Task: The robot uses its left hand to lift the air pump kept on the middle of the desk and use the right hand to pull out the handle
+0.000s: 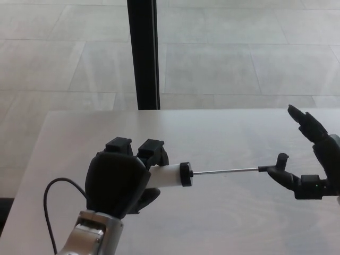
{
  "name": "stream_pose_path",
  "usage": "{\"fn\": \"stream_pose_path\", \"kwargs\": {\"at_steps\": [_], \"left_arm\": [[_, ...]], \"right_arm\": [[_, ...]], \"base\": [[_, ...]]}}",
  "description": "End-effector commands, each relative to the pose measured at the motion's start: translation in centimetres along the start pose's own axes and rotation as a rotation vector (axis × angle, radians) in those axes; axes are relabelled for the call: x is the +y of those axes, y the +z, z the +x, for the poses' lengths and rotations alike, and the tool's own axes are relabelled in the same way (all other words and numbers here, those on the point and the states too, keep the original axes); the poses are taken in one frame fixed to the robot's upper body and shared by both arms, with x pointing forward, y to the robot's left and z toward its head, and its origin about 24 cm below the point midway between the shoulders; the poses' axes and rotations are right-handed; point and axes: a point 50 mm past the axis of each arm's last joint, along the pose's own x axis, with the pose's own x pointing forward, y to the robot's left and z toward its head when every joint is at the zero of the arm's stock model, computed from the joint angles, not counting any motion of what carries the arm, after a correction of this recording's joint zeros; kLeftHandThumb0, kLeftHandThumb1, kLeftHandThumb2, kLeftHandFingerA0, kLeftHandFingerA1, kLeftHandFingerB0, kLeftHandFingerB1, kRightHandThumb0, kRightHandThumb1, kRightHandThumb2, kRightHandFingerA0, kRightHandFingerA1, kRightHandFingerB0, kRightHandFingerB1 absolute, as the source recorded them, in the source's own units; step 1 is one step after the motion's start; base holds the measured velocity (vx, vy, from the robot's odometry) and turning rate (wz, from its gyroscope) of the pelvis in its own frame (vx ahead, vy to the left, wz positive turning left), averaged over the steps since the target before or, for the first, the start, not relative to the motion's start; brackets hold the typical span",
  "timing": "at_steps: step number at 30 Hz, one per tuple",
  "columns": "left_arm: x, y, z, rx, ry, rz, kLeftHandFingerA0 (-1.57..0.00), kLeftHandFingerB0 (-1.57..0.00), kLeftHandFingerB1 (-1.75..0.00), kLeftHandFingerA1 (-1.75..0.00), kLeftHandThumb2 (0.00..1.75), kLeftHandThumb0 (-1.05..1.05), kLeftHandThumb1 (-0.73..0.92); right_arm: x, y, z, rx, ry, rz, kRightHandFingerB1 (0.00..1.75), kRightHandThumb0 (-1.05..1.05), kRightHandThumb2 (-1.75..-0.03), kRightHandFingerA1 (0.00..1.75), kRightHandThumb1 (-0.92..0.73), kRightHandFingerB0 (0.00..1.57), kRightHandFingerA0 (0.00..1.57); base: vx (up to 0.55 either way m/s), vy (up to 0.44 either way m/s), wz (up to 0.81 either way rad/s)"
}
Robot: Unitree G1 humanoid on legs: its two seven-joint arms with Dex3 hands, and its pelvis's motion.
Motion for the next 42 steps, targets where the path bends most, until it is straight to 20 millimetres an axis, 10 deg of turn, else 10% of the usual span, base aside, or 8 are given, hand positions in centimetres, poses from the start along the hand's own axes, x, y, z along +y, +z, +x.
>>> {"fn": "stream_pose_path", "kwargs": {"at_steps": [1, 7, 8, 13, 18, 21, 22, 42], "left_arm": [[-1.1, -0.1, -0.9, -0.032, -0.176, 0.083, -0.84, -0.73, -1.39, -1.71, 0.95, -0.2, 0.62], [-2.5, 0.9, -2.1, -0.042, -0.326, 0.07, -0.86, -0.73, -1.33, -1.74, 0.87, -0.22, 0.65], [-3.7, 1.2, -2.7, 0.009, -0.425, 0.024, -0.93, -0.88, -0.87, -1.67, 0.74, -0.22, 0.6], [-5.6, 0.9, -3.1, 0.175, -0.698, 0.097, -0.82, -0.43, -0.7, -1.52, 0.68, -0.38, 0.62], [-5.5, -0.2, -2.8, 0.307, -0.898, 0.049, 0.0, 0.0, -0.02, -0.21, 1.02, -1.0, 0.66], [-5.5, -1.0, -2.7, 0.344, -0.987, 0.023, 0.0, 0.0, -0.04, -0.16, 1.08, -1.05, 0.72], [-5.5, -1.2, -2.8, 0.353, -0.997, 0.023, 0.0, 0.0, 0.0, 0.0, 0.65, -0.94, 0.83], [0.2, -2.6, 0.2, 0.208, -0.559, 0.053, 0.0, 0.0, 0.0, -0.23, 1.1, -1.03, 0.75]], "right_arm": [[-1.2, -0.9, -0.1, 0.053, 0.07, 0.054, 0.0, -1.01, -0.76, 0.0, -0.56, 0.0, 0.0], [-1.8, -0.9, -0.1, 0.044, 0.016, 0.105, 0.0, -0.97, -0.73, 0.0, -0.61, 0.0, 0.0], [-2.0, -1.1, -0.2, 0.046, -0.01, 0.131, 0.0, -0.95, -0.74, 0.0, -0.65, 0.0, 0.0], [-2.4, -1.2, -0.4, 0.036, -0.057, 0.153, 0.0, -0.91, -0.76, 0.0, -0.67, 0.0, 0.0], [-2.5, -1.2, -0.3, 0.044, -0.075, 0.175, 0.04, -1.05, -0.98, 0.23, -0.64, 0.0, 0.0], [-2.6, -1.2, -0.4, 0.05, -0.081, 0.167, 0.03, -1.05, -0.98, 0.23, -0.64, 0.0, 0.0], [-2.6, -1.2, -0.4, 0.048, -0.081, 0.172, 0.02, -1.05, -0.97, 0.22, -0.64, 0.0, 0.0], [-3.0, -1.6, -0.8, 0.061, -0.072, 0.166, 0.01, -1.05, -1.01, 0.16, -0.65, 0.0, 0.0]], "base": [[0.0, 0.0, 0.0], [0.0, 0.0, 0.0], [0.0, 0.0, 0.0], [0.0, 0.0, 0.0], [0.0, 0.0, 0.0], [0.0, 0.0, 0.0], [0.0, 0.0, 0.0], [0.0, 0.0, 0.0]]}}
